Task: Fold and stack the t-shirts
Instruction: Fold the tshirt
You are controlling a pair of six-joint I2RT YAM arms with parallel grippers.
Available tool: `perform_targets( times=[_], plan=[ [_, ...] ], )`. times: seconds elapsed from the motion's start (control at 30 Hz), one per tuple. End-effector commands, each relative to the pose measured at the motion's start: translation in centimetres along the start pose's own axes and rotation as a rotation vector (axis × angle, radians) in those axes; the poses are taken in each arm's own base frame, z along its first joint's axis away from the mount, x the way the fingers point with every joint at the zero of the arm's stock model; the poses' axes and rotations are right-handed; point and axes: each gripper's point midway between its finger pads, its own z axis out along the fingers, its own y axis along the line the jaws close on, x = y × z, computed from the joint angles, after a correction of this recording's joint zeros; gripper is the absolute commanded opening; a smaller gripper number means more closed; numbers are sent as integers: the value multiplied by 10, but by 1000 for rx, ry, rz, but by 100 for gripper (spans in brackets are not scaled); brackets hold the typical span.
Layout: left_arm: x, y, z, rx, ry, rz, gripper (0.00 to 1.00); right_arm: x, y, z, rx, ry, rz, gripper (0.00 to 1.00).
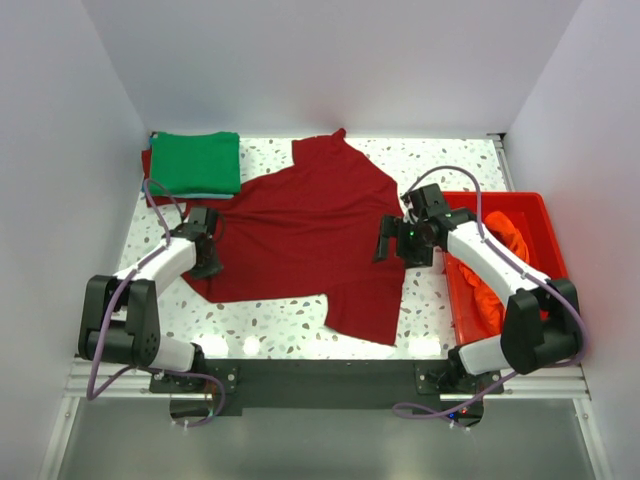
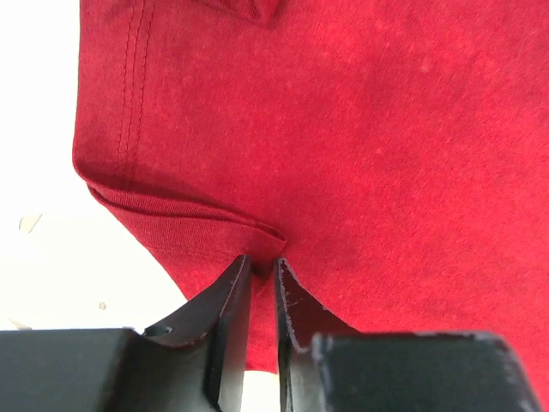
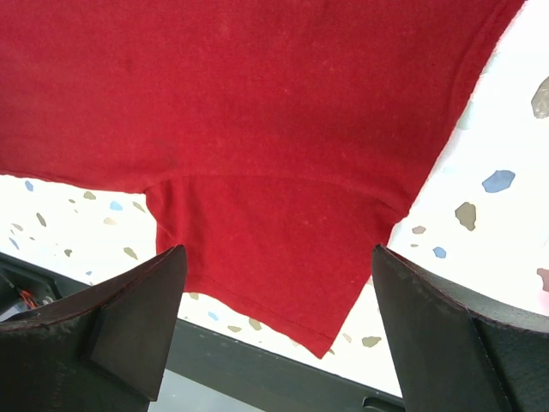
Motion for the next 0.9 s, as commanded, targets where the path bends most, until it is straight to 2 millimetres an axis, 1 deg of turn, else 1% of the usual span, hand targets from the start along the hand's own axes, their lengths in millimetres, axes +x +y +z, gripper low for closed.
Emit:
perform_targets(
  times=[0.0, 0.07, 0.1, 0.17, 0.2, 0.27, 0.3, 0.37, 0.4, 0.47, 0.5, 0.6, 0.7, 0.87],
  plan=[
    [-13, -3, 0, 8, -54, -21, 19, 4, 5, -9, -15, -4, -28, 91],
    [-13, -4, 1, 10, -54, -19, 16, 9, 3, -6, -10, 9, -25, 91],
    [-12, -4, 2, 8, -51, -17, 9, 16, 0, -3, -2, 28, -23, 91],
    [-12, -4, 2, 9, -49, -15, 5, 22, -2, -2, 5, 43, -24, 91],
    [-13, -5, 1, 12, -51, -16, 4, 29, -4, -2, 15, 59, -25, 90],
    [-15, -3, -2, 7, -55, -13, 3, 36, -9, -2, 55, 63, -33, 89],
    [-17, -2, -5, 7, -66, -15, 1, 48, -10, -2, 77, 90, -42, 89],
    [-21, 0, -10, -2, -78, -11, 1, 57, -11, -4, 102, 96, -56, 88],
    [-22, 2, -14, -5, -85, -7, 1, 70, -14, -2, 122, 118, -50, 88],
    [-26, 4, -19, -5, -95, -9, 1, 81, -14, -4, 126, 115, -37, 86],
    [-25, 7, -21, -7, -92, -8, 1, 93, -20, -3, 153, 131, -17, 85],
    [-30, 5, -28, 13, -116, -18, 0, 114, -29, -6, 179, 147, 18, 82],
    [-31, -1, -32, 52, -101, -35, 0, 131, -32, -9, 184, 164, 32, 78],
    [-36, -1, -37, 86, -107, -64, 0, 143, -39, -6, 214, 178, 31, 72]
  ],
)
